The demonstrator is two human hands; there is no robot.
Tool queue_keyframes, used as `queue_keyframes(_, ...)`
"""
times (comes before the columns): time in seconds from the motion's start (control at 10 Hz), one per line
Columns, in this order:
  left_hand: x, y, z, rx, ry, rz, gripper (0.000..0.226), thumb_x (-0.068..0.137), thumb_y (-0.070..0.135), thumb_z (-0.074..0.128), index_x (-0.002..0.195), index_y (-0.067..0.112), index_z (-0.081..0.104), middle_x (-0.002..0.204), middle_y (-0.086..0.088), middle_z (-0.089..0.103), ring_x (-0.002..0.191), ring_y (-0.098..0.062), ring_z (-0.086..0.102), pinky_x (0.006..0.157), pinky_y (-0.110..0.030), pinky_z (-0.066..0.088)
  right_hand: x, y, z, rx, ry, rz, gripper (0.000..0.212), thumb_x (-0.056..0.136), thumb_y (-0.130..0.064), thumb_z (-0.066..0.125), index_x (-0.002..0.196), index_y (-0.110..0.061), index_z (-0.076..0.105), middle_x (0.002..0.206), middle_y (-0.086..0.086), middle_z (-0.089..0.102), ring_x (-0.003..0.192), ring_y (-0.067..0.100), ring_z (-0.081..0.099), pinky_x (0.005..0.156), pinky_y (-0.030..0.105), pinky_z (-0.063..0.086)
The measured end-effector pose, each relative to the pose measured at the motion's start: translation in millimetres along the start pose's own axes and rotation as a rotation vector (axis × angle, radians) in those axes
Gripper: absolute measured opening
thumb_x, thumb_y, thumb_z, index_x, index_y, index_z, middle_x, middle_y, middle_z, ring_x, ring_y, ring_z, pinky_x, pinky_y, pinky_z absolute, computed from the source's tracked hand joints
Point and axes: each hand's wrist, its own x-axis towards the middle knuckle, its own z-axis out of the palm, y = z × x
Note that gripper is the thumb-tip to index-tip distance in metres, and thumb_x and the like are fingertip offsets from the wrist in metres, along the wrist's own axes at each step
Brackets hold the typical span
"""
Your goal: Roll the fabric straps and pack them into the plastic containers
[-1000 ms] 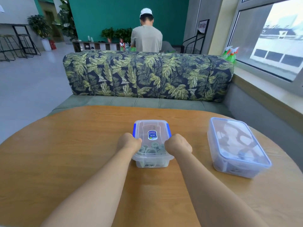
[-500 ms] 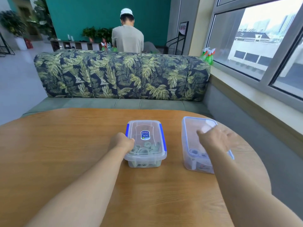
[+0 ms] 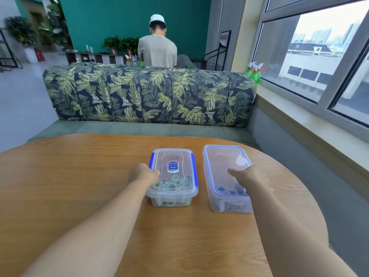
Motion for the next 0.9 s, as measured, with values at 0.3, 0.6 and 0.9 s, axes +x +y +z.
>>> queue_keyframes(0.3, 6, 3, -2, -0.007, -0.003, -0.014, 0.022, 0.086, 0.026, 0.065, 0.076, 0.008, 0.057, 0.077, -0.006, 0.060, 0.065, -0.023, 0.054, 0.049, -0.025, 0.034, 3, -6, 6, -0.006, 0.009, -0.048, 0.085, 0.069, -0.075, 0.059, 0.129, -0.017, 0.043, 0.128, 0.007, 0.053, 0.121, 0.029, 0.046, 0.099, 0.048, 0.036)
queue_keyframes(0.6, -5, 7, -7, 0.019, -0.009, 0.001, 0.032, 0.091, 0.030, 0.060, 0.071, 0.010, 0.045, 0.078, -0.004, 0.053, 0.073, -0.024, 0.051, 0.058, -0.026, 0.037, 0, -15, 4, 0.004, 0.000, -0.055, 0.090, 0.066, -0.078, 0.058, 0.129, -0.015, 0.044, 0.125, 0.008, 0.055, 0.118, 0.029, 0.049, 0.101, 0.049, 0.039)
queue_keyframes(0.9, -40, 41, -36, 0.022, 0.005, 0.167, 0.060, 0.092, 0.050, 0.052, 0.122, -0.001, 0.056, 0.125, -0.015, 0.059, 0.111, -0.033, 0.056, 0.075, -0.031, 0.039, -72, -48, -17, 0.053, -0.067, -0.372, 0.060, 0.079, -0.063, 0.050, 0.108, -0.012, 0.062, 0.097, 0.004, 0.059, 0.100, 0.029, 0.059, 0.091, 0.039, 0.048)
